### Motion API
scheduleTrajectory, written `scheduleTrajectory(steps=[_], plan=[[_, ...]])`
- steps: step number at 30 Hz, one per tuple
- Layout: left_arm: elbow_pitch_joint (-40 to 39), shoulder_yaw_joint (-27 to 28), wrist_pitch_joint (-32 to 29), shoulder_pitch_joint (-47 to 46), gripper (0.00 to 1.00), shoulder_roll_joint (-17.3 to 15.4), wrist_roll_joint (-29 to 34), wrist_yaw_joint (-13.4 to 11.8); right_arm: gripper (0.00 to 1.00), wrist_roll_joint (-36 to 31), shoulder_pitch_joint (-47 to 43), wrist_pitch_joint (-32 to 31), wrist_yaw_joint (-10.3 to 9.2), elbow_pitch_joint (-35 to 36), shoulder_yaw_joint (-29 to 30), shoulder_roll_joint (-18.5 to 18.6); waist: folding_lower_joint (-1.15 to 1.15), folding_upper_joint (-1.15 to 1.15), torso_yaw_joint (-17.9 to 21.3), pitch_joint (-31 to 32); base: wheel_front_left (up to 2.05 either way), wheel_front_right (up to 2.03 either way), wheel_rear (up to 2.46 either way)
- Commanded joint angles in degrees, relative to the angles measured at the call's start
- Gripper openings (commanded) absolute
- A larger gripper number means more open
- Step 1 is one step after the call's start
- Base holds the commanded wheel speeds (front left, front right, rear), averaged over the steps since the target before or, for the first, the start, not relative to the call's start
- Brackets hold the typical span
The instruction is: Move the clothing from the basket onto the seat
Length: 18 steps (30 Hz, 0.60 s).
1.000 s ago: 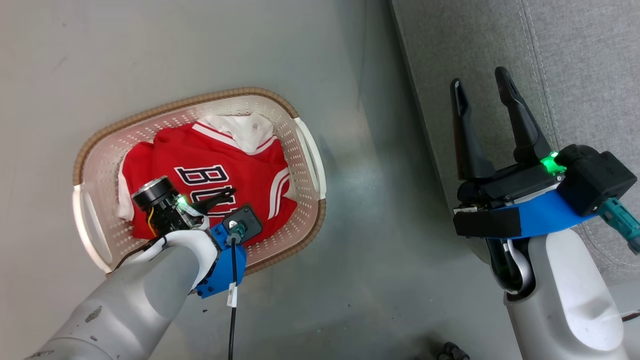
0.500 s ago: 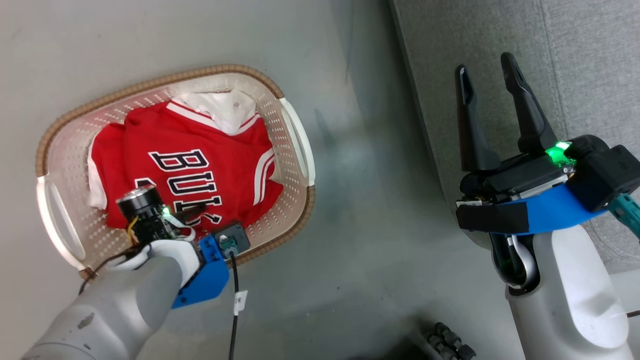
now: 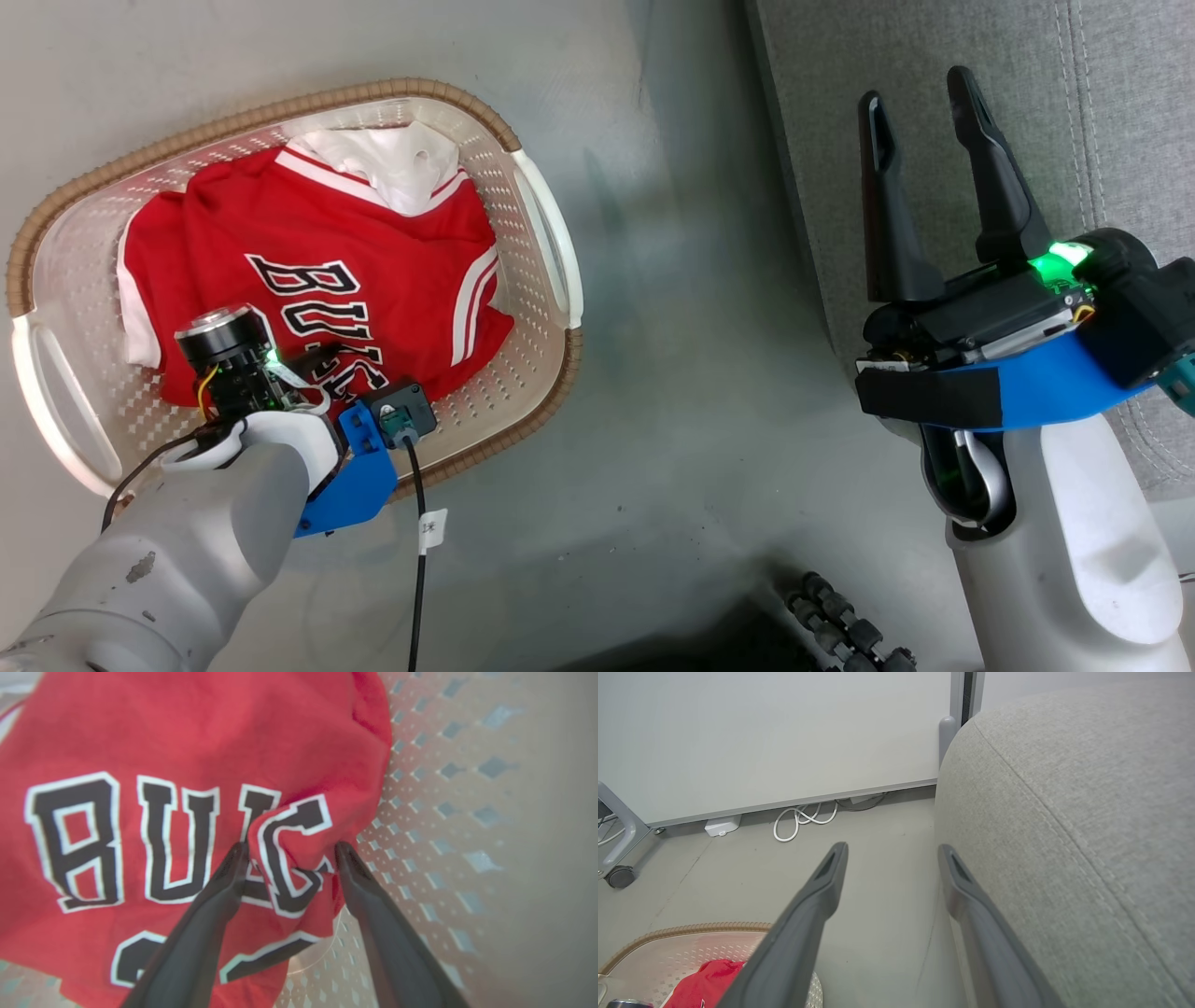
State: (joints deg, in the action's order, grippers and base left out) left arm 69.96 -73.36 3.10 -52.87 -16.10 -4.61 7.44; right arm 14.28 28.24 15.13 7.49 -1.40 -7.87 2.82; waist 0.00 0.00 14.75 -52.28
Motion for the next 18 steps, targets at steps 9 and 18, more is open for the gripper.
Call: scheduleTrajectory(steps=[9, 18], plan=[[1.64, -0.15, 0.02, -0.34, 0.0, 0.96, 1.58, 0.03, 1.0, 0.27, 1.27, 0.04, 0.01, 0.18, 0.33, 0.12, 0.0, 0.0, -0.23, -0.1, 0.0, 0.0, 0.0], [0.81, -0.15, 5.35, -1.61, 0.0, 2.83, -1.92, 0.03, 1.0, -0.65, 1.06, 0.04, 0.01, -0.89, 0.87, 0.13, 0.0, 0.0, -2.28, 4.1, 0.0, 0.0, 0.0]])
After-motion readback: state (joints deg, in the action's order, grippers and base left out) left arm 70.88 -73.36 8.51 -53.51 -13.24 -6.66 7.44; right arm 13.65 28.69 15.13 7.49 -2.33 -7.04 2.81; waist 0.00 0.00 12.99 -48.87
